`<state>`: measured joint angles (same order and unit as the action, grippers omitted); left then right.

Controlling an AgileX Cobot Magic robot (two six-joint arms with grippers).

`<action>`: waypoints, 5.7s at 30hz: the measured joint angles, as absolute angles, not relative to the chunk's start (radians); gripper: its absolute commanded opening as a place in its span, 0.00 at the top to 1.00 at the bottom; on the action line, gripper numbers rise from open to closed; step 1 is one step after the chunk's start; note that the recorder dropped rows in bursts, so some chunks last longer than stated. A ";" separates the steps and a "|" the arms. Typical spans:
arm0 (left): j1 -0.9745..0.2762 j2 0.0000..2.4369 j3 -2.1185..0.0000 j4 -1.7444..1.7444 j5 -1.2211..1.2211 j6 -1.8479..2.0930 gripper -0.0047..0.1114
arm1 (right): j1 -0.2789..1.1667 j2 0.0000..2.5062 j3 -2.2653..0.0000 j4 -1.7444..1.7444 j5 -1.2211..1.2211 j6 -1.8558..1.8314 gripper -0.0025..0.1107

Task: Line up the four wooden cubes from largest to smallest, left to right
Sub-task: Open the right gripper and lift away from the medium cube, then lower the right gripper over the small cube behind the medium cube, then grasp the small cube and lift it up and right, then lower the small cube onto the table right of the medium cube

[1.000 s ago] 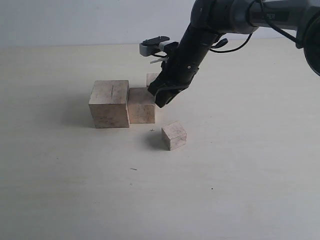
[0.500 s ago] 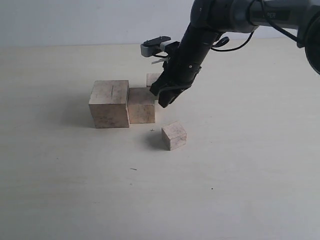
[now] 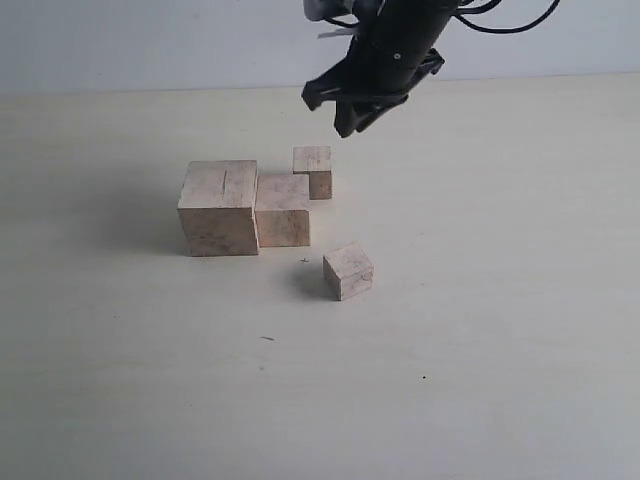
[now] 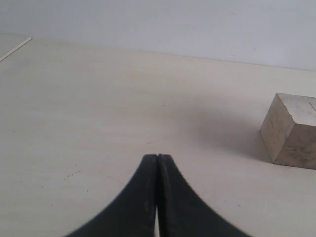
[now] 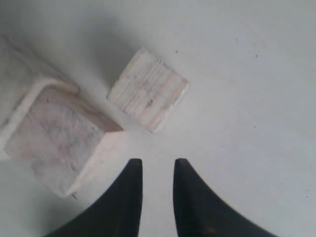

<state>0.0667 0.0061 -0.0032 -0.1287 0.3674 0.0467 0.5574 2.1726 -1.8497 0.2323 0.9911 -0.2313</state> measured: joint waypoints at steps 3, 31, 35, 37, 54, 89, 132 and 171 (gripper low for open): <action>0.067 0.006 -0.003 -0.129 0.367 0.047 0.96 | 0.557 2.172 -1.850 0.305 0.964 -0.144 0.80; 0.067 0.006 -0.003 -0.129 0.367 0.047 0.96 | 0.716 2.170 -1.850 0.000 0.844 0.134 0.23; 0.067 0.006 -0.003 -0.129 0.367 0.047 0.96 | 0.716 2.182 -1.850 -0.038 0.800 0.214 0.23; 0.067 0.006 -0.003 -0.129 0.367 0.047 0.96 | 0.716 2.200 -1.850 -0.057 0.776 0.280 0.23; 0.067 0.006 -0.003 -0.129 0.367 0.047 0.96 | 0.713 2.334 -1.922 -0.115 0.694 0.457 0.23; 0.067 0.006 -0.003 -0.129 0.367 0.047 0.96 | 0.703 2.332 -2.076 -0.169 0.883 0.265 0.98; 0.067 0.006 -0.003 -0.129 0.367 0.047 0.96 | 0.394 2.204 -1.739 0.648 1.152 -1.497 0.98; 0.067 0.006 -0.003 -0.129 0.367 0.047 0.96 | 0.455 2.323 -1.739 0.700 1.061 -1.567 0.70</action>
<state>0.0667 0.0061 -0.0032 -0.1287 0.3674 0.0467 0.4553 2.3234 -1.7386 0.7004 1.0611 -1.5674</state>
